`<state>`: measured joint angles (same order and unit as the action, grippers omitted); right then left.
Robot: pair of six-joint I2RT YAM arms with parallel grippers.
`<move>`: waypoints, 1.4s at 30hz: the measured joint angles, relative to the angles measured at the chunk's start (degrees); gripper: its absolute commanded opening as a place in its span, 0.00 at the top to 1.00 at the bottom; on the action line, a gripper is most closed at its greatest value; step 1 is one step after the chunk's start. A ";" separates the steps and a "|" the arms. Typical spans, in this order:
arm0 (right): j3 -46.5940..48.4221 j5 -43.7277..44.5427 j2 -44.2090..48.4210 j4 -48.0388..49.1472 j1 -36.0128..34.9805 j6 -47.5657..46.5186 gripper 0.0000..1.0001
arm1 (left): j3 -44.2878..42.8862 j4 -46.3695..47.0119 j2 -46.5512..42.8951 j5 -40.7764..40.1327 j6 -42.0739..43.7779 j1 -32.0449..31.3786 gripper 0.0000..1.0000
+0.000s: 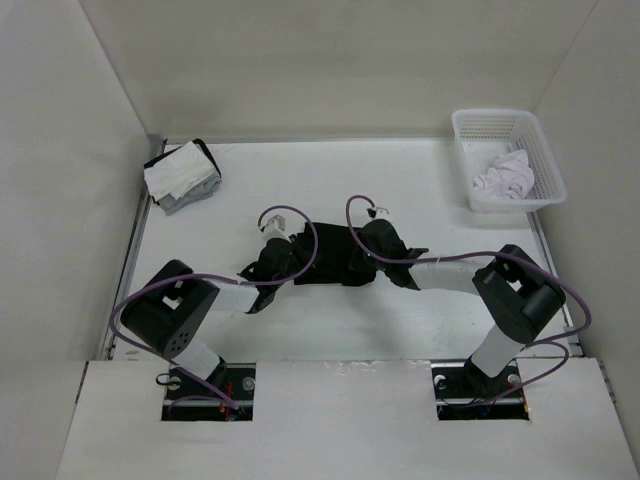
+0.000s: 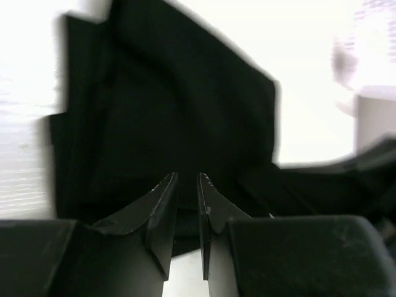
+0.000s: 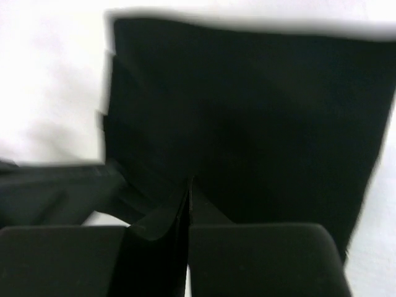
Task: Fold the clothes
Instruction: Fold the tank top
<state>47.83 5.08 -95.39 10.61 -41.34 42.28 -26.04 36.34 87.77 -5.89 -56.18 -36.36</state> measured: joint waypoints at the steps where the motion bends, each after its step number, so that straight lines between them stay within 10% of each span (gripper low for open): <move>1: -2.10 -0.22 0.00 1.05 0.00 0.92 0.97 | 0.07 0.04 1.40 0.13 -0.15 0.46 0.83; 16: -15.02 -2.49 5.11 13.66 -0.74 8.55 0.79 | 11.47 6.05 -6.49 3.13 -3.17 4.48 0.75; 25: -14.49 -4.72 26.56 7.67 0.70 3.32 0.59 | 8.74 -6.86 -30.08 -0.31 1.99 5.75 0.62; 35: -17.57 0.68 40.28 8.35 15.21 -0.28 0.83 | 4.63 -25.81 -35.12 -4.39 10.49 12.76 0.50; 42: -26.86 4.55 37.38 10.78 18.51 0.48 0.57 | 3.41 -33.64 -31.43 -5.09 11.89 14.16 0.50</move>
<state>20.97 9.63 -58.02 21.39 -22.83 42.76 -22.63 2.70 56.34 -10.98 -44.29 -22.20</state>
